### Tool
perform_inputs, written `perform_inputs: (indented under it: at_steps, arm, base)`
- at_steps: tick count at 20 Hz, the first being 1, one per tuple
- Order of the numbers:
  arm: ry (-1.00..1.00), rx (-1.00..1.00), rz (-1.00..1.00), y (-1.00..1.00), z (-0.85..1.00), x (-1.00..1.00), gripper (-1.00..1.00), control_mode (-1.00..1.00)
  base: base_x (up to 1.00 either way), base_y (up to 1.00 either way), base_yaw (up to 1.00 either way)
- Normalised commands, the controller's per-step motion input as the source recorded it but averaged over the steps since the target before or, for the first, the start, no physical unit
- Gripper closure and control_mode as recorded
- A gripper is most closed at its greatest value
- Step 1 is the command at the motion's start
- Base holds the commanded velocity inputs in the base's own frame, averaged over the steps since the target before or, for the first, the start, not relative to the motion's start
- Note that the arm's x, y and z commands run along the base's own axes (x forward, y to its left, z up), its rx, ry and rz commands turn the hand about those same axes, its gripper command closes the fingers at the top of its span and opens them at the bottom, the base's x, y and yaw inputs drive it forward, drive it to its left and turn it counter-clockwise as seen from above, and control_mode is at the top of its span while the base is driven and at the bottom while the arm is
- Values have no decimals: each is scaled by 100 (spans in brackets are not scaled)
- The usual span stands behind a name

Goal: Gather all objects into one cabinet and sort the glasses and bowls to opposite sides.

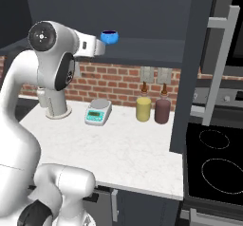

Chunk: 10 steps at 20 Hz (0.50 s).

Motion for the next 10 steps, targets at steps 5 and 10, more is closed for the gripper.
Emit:
perform_inputs:
  at_steps: [5,10]
  arm:
    - [7,0,0,0,0,73,-100,-100]
    - [8,0,0,0,0,69,-100,-100]
  base:
    - [0,0,0]
    - [0,0,0]
